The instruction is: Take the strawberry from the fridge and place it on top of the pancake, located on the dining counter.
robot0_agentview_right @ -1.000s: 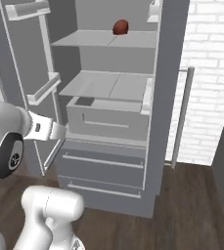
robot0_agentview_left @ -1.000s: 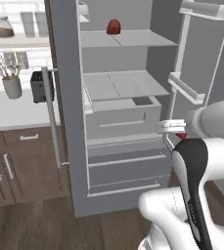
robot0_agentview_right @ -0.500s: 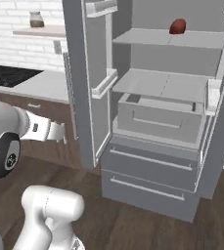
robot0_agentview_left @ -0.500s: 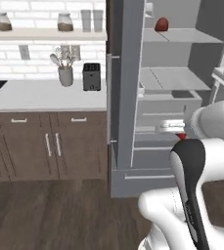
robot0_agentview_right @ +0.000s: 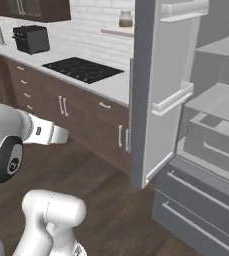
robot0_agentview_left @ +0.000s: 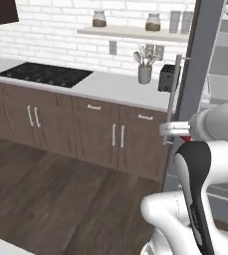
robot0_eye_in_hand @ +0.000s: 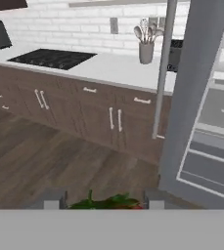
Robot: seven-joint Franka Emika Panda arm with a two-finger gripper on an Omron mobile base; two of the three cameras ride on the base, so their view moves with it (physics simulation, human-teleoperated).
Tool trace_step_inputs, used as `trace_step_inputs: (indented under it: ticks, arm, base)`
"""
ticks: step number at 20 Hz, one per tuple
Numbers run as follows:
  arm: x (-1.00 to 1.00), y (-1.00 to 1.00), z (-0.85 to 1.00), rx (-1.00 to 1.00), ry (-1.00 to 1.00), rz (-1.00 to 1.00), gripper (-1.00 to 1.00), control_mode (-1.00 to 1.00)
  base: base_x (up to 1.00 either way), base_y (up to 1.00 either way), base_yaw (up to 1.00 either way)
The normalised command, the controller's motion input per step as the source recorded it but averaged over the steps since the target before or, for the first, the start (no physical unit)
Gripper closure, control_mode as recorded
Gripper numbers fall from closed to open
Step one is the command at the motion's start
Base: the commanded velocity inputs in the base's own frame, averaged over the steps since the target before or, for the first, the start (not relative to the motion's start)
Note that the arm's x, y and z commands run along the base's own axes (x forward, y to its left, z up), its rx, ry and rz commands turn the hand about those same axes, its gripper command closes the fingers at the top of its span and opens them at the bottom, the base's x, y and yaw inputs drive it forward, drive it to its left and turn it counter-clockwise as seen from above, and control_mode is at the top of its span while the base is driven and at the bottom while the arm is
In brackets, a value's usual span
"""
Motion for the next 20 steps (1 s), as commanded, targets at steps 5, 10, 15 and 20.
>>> trace_step_inputs:
  ticks: [5,10,15,20]
  arm:
    - [0.0,0.0,0.0,0.0,0.0,0.0,1.0,1.0]
    - [0.0,0.0,0.0,0.0,0.0,0.0,1.0,1.0]
    - [0.0,0.0,0.0,0.0,0.0,0.0,1.0,1.0]
    - [0.0,0.0,0.0,0.0,0.0,0.0,1.0,1.0]
  base:
    - [-0.21,0.34,0.69]
    - [-0.02,-0.13,0.73]
    - [0.0,-0.07,0.68]
    - [-0.21,-0.14,0.52]
